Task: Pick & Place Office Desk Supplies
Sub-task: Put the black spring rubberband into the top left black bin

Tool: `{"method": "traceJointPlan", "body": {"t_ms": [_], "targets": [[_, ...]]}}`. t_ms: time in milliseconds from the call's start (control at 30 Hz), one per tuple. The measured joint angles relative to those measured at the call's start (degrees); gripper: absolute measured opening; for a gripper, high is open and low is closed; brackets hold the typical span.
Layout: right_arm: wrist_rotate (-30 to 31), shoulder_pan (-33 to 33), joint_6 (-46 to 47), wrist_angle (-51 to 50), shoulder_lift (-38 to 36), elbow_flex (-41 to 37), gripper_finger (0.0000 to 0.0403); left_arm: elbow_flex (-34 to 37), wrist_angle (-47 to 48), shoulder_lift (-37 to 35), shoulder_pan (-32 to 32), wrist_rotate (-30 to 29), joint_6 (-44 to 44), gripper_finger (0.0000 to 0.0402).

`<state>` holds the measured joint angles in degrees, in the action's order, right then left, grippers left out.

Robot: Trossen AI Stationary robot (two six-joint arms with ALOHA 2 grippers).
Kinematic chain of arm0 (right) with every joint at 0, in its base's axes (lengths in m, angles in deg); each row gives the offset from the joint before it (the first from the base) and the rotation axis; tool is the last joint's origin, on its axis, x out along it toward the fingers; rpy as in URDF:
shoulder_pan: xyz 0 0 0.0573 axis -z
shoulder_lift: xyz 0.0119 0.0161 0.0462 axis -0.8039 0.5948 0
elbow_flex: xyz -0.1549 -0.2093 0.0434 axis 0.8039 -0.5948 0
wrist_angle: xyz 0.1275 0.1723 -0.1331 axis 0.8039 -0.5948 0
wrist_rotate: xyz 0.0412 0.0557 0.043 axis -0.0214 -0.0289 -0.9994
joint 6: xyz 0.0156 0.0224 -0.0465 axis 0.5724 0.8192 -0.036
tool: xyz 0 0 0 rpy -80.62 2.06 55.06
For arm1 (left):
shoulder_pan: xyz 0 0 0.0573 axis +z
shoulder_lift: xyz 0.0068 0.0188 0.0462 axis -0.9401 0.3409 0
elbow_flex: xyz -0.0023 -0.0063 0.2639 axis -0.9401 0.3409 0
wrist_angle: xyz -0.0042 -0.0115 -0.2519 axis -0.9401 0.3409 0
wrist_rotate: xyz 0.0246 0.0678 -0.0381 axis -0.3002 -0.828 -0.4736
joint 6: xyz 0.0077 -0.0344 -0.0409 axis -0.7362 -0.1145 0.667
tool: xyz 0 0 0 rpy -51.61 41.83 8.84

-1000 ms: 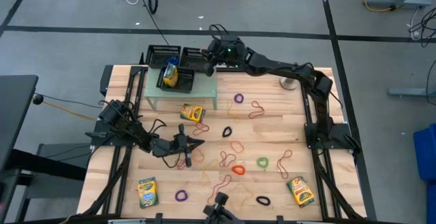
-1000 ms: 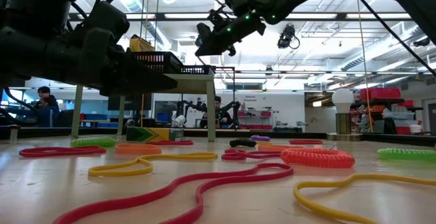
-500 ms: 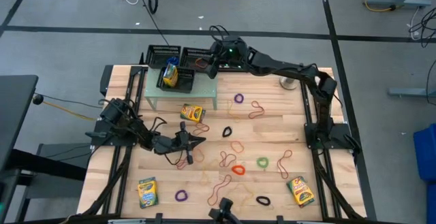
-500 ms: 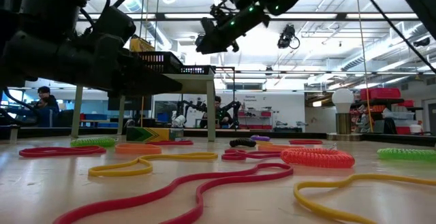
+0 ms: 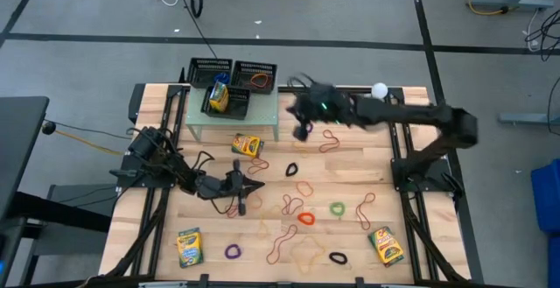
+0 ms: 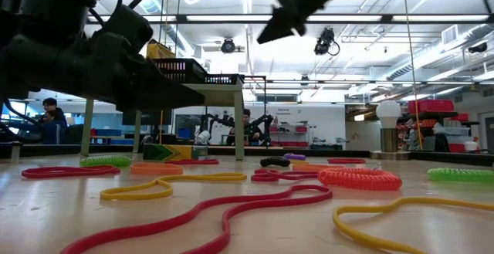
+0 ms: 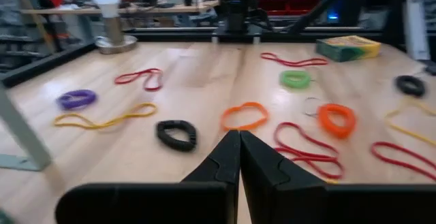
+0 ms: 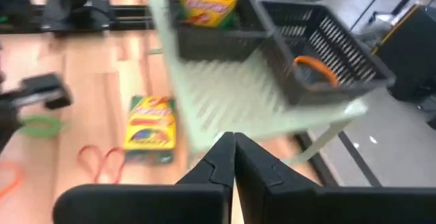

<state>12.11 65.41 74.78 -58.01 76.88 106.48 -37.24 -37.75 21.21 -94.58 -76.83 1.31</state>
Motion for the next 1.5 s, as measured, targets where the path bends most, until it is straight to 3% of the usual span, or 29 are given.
{"method": "traceJointPlan", "body": {"t_ms": [233,333,467,667,867,967,1067,1333,1500], "targets": [[4.43,-9.03,7.35,16.28,-12.82,-24.94,0.0007,-0.78,0.02,0.00,1.02,1.59,4.50,0.0014],[8.80,-12.52,9.07,25.56,-15.54,-32.45,0.0015,-1.27,0.24,-0.40,1.56,4.67,6.65,0.0014],[12.44,-15.31,9.75,34.94,-16.07,-39.24,0.0016,-1.33,2.88,-3.04,-1.13,4.18,7.25,0.0014],[12.82,-15.98,6.12,36.58,-16.04,-41.80,0.0013,-1.51,23.11,-14.10,-7.52,-2.16,11.62,0.0014],[12.80,-16.01,8.88,36.95,-16.04,-41.80,0.0013,-5.56,59.47,-27.07,-12.80,-6.63,27.67,0.0017],[12.80,-16.01,11.55,36.97,-15.32,-41.80,0.0013,-10.23,78.58,-29.92,-14.33,-5.67,38.11,0.0030],[13.40,-16.64,12.46,36.54,-14.66,-41.82,0.0013,-14.60,91.10,-29.94,-15.86,-4.98,44.47,0.0052],[15.40,-19.50,12.46,37.41,-11.33,-41.82,0.0013,-17.40,99.94,-29.35,-14.40,-1.70,59.99,0.0122],[15.43,-20.25,10.18,36.93,-10.16,-41.82,0.0013,-17.21,101.46,-25.41,-11.88,-0.03,62.56,0.0169]]}}
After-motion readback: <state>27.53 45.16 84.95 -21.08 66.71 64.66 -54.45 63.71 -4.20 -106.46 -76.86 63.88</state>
